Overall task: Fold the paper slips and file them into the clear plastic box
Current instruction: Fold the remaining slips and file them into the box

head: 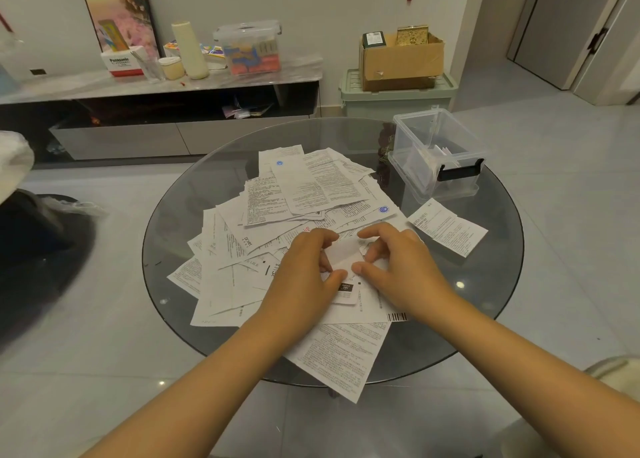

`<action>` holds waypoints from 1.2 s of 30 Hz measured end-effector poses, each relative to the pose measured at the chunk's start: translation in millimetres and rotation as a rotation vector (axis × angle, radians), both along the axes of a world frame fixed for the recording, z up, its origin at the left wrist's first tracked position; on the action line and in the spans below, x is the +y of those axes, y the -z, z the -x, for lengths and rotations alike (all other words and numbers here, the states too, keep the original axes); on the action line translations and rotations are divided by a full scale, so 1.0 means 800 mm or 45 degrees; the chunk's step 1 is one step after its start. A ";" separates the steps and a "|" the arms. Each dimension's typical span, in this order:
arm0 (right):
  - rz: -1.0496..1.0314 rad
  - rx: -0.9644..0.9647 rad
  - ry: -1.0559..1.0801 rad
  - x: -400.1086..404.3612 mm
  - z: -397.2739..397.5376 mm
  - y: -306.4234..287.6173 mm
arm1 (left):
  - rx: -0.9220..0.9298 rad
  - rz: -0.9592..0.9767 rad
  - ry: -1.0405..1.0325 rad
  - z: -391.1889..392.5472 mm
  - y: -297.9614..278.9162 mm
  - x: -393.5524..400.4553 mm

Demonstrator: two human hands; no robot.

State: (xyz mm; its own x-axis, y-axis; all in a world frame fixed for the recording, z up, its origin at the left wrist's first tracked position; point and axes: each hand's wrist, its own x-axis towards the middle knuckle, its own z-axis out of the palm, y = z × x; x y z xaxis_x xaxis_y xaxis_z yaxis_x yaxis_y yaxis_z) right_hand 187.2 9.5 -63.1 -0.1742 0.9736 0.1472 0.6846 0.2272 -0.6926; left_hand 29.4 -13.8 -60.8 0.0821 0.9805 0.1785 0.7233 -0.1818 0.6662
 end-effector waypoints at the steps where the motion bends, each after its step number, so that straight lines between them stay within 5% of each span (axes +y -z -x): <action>1: -0.012 -0.050 0.002 0.000 0.001 0.001 | 0.018 0.004 0.001 0.000 0.001 0.000; 8: -0.058 -0.255 -0.010 0.003 0.002 0.003 | 0.141 0.043 -0.044 0.003 -0.001 0.007; 14: -0.075 -0.248 -0.034 0.000 -0.001 0.004 | -0.028 0.034 -0.020 0.001 -0.005 0.008; 23: 0.177 0.408 0.070 0.004 -0.025 -0.018 | -0.371 0.048 0.033 -0.029 -0.018 0.015; 29: 0.008 0.217 0.299 0.010 -0.069 -0.037 | -0.321 0.016 0.075 -0.062 -0.022 0.024; 36: 0.220 0.139 0.478 0.023 -0.113 -0.037 | -0.128 0.112 0.096 -0.095 -0.021 0.036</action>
